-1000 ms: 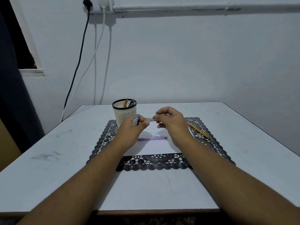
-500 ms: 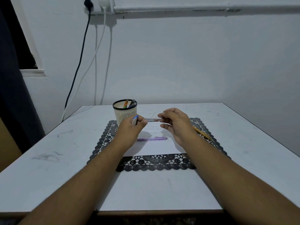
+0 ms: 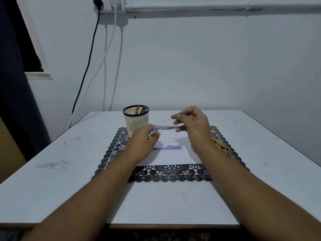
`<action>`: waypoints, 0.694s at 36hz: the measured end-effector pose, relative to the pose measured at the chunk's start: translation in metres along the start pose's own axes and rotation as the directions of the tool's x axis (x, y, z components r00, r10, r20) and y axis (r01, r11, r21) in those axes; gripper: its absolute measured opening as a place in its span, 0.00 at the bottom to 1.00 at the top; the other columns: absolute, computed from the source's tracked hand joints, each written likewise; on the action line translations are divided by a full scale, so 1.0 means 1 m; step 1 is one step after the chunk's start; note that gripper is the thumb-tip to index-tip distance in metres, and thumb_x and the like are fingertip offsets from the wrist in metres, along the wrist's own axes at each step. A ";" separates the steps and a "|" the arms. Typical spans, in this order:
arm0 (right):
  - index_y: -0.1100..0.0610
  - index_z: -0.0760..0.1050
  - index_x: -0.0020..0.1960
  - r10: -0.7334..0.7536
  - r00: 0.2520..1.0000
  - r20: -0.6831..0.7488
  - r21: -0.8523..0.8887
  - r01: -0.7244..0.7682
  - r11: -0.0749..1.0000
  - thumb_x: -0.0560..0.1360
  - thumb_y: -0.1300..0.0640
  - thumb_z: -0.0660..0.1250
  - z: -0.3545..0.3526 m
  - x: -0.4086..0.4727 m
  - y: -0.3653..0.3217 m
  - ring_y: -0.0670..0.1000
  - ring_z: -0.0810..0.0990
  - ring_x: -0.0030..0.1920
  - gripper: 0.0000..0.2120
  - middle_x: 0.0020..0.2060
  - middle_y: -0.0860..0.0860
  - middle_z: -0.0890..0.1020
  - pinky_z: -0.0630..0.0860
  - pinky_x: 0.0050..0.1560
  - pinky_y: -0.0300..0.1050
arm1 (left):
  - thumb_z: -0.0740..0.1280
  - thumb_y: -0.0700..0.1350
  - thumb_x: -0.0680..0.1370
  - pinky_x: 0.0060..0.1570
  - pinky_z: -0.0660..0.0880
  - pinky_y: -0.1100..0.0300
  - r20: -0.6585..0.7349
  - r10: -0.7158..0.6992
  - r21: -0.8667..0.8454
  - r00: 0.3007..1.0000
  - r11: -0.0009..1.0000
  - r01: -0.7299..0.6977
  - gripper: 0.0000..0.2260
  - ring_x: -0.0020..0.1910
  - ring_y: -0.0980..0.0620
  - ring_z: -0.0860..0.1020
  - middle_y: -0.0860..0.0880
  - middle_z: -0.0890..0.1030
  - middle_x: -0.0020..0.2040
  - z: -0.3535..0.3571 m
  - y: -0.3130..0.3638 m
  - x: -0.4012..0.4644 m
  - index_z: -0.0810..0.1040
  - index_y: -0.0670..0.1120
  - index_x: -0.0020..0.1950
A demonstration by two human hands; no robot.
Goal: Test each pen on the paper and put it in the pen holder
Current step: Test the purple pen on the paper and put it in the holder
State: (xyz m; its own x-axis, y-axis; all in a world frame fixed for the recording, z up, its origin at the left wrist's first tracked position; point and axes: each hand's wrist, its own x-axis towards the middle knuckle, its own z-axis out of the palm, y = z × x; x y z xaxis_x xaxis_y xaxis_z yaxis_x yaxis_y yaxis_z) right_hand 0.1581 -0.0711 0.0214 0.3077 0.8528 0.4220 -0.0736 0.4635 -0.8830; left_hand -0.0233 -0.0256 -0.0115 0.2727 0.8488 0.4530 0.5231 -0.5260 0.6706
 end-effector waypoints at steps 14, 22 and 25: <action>0.57 0.78 0.45 -0.224 0.963 0.151 -0.184 0.250 0.951 0.76 0.67 0.70 0.016 -0.018 0.001 0.52 0.83 0.43 0.06 0.41 0.53 0.86 0.78 0.40 0.55 | 0.66 0.46 0.82 0.31 0.69 0.69 0.030 -0.033 -0.060 0.999 0.998 0.034 0.06 0.33 0.60 0.76 0.47 0.84 0.40 0.000 -0.002 0.002 0.79 0.47 0.46; 0.59 0.77 0.45 -0.215 0.963 0.164 -0.217 0.248 0.944 0.76 0.67 0.70 0.021 -0.021 0.006 0.50 0.83 0.43 0.05 0.40 0.54 0.85 0.78 0.39 0.51 | 0.66 0.46 0.82 0.31 0.70 0.67 0.033 -0.028 -0.052 0.999 0.998 0.030 0.07 0.35 0.58 0.78 0.49 0.83 0.40 0.000 -0.002 0.001 0.78 0.51 0.45; 0.58 0.77 0.46 -0.222 0.959 0.176 -0.224 0.258 0.940 0.77 0.67 0.70 0.023 -0.022 0.006 0.49 0.82 0.43 0.05 0.40 0.54 0.85 0.78 0.39 0.51 | 0.66 0.46 0.82 0.36 0.73 0.60 0.034 -0.030 -0.049 0.999 0.998 0.031 0.06 0.39 0.52 0.80 0.49 0.83 0.41 0.000 -0.002 0.000 0.78 0.51 0.46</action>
State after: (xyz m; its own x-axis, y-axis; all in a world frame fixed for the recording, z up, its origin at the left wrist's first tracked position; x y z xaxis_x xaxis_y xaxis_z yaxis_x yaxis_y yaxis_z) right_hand 0.1295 -0.0815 0.0111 0.1443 0.7576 0.6366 0.2230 0.6019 -0.7668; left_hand -0.0243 -0.0246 -0.0128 0.2848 0.8653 0.4125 0.4909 -0.5013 0.7126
